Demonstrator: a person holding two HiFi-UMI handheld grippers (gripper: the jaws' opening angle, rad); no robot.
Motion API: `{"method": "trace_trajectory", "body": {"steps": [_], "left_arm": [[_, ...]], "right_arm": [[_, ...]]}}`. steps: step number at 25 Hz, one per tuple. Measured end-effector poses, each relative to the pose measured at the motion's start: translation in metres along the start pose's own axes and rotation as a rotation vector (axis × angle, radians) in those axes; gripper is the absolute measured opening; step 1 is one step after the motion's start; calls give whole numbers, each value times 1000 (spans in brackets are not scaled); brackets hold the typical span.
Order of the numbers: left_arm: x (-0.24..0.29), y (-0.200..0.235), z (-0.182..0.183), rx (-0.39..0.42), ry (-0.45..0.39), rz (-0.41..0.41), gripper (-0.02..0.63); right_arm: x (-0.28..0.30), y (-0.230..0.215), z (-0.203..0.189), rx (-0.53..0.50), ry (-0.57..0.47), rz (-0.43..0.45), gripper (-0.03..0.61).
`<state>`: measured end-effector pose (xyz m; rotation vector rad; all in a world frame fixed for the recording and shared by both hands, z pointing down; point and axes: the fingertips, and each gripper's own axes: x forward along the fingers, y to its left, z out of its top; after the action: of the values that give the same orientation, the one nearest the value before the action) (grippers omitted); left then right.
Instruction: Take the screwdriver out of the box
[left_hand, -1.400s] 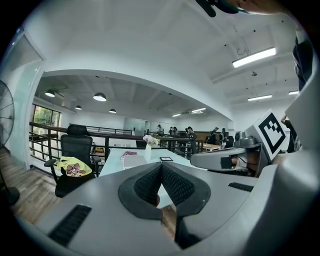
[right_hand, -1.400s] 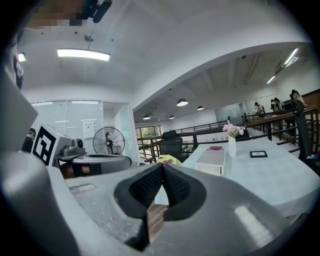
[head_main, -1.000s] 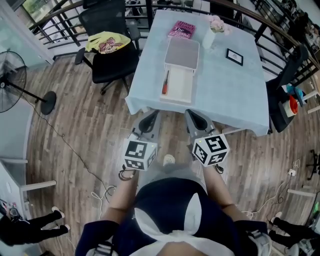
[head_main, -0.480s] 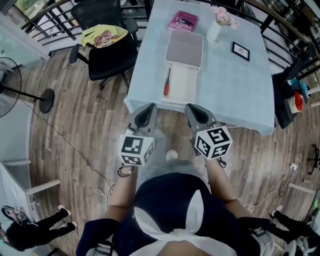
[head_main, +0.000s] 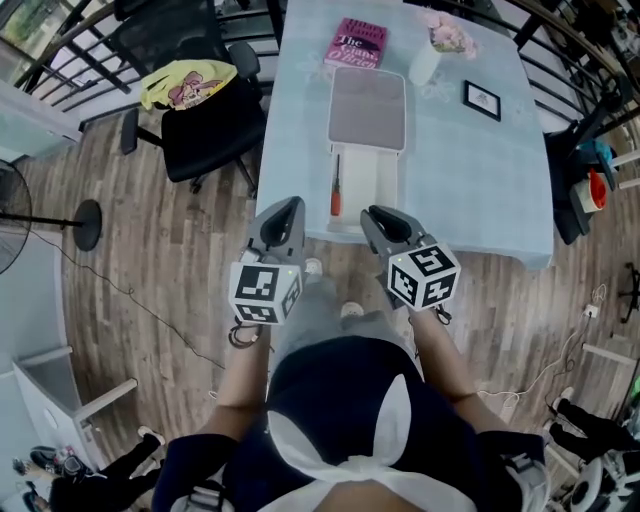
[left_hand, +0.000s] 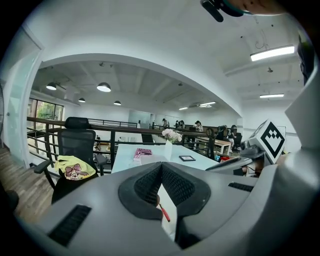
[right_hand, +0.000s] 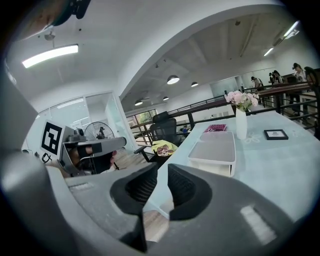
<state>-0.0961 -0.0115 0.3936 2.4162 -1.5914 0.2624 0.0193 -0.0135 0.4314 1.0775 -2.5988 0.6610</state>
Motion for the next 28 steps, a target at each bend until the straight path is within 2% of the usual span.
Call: {"method": "trace_trajectory", "body": {"steps": [7, 12, 15, 28], "left_arm": [[37, 21, -2, -8, 33, -62, 17], [56, 30, 0, -9, 49, -102, 17], [65, 34, 0, -8, 61, -124, 17], [96, 60, -6, 4, 91, -220, 17]], "right_arm": [[37, -10, -10, 57, 96, 8, 143], [56, -20, -15, 93, 149, 0, 153], [65, -23, -19, 113, 174, -2, 182], [98, -37, -51, 186, 299, -39, 187]]}}
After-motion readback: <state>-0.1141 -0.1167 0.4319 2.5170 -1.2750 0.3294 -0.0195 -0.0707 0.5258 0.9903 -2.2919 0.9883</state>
